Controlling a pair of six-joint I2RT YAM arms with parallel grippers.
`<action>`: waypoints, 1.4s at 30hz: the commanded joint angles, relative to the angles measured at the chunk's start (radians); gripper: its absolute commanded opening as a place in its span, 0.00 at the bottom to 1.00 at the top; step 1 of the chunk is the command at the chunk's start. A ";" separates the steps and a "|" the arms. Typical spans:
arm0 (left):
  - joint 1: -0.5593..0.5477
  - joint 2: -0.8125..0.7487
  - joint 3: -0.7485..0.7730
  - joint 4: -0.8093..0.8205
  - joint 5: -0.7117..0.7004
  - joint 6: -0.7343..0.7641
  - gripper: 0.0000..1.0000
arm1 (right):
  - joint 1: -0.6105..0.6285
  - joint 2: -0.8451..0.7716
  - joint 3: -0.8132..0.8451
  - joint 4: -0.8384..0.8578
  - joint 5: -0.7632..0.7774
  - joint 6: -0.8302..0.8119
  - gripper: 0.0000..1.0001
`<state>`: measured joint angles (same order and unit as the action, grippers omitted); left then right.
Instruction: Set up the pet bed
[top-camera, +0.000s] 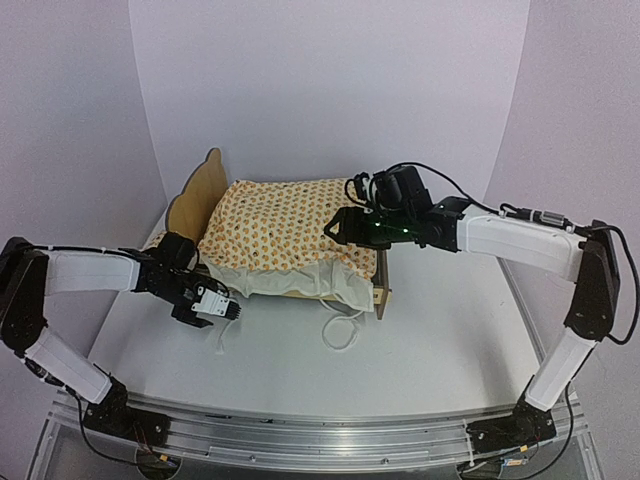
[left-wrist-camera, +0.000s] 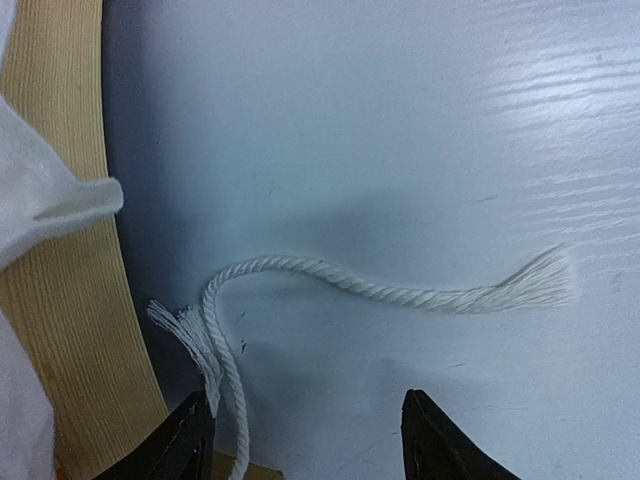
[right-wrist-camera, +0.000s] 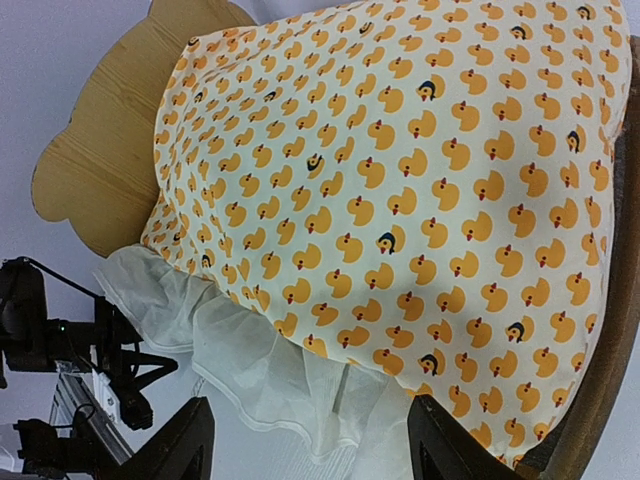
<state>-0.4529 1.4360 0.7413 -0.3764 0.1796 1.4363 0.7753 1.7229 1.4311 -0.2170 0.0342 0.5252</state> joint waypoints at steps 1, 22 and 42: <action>0.029 0.098 0.066 0.135 0.019 0.131 0.61 | 0.005 -0.067 -0.034 0.039 0.050 0.061 0.65; 0.028 0.409 0.310 0.231 -0.252 -0.020 0.50 | 0.024 -0.132 -0.066 0.044 0.095 0.023 0.64; 0.050 0.496 0.469 -0.047 -0.155 -0.122 0.00 | 0.044 -0.139 -0.041 0.044 0.089 -0.013 0.63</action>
<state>-0.4255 1.9324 1.1733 -0.4084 -0.0337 1.3588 0.8081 1.6276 1.3647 -0.1959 0.1158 0.5335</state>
